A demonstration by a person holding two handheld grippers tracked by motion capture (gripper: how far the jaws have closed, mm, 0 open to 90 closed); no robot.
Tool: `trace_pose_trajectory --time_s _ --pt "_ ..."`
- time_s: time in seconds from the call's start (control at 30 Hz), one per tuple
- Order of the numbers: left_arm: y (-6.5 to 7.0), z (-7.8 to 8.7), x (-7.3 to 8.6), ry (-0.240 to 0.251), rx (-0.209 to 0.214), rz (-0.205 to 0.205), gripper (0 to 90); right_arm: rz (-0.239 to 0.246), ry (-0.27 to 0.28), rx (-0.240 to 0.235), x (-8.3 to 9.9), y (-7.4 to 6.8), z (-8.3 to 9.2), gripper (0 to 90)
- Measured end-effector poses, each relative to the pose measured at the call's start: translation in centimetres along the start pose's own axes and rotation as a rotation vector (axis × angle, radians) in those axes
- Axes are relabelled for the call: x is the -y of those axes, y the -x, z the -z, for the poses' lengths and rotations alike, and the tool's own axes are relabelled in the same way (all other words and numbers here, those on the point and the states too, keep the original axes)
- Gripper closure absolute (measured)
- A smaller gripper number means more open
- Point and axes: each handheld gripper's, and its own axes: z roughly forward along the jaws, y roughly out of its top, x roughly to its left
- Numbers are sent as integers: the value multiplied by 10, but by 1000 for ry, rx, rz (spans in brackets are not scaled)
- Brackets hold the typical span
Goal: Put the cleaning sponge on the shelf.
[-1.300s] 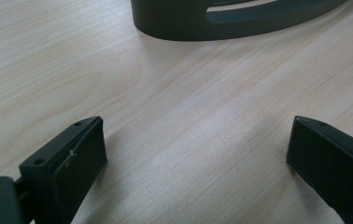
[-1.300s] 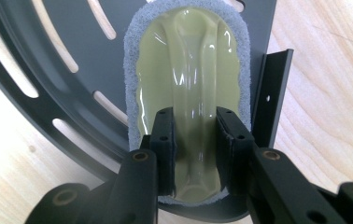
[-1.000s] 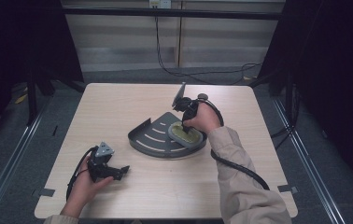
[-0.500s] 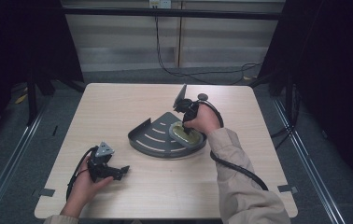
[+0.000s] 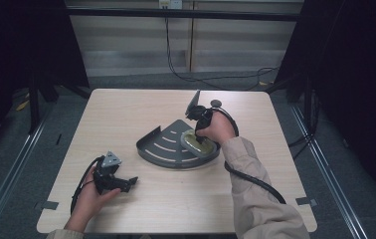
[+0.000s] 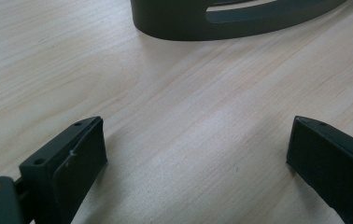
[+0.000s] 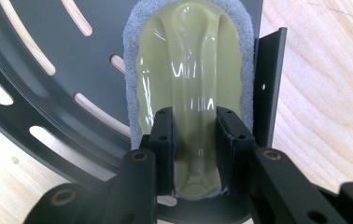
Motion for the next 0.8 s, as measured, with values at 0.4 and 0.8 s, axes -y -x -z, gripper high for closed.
trace_pose_trajectory --time_s 0.4,0.8 --pt "0 0 0 1 0 1 42 -3 1 -1 1 0 -1 699" --pt "0 0 0 -2 1 -2 42 -8 -7 2 3 1 -4 663"
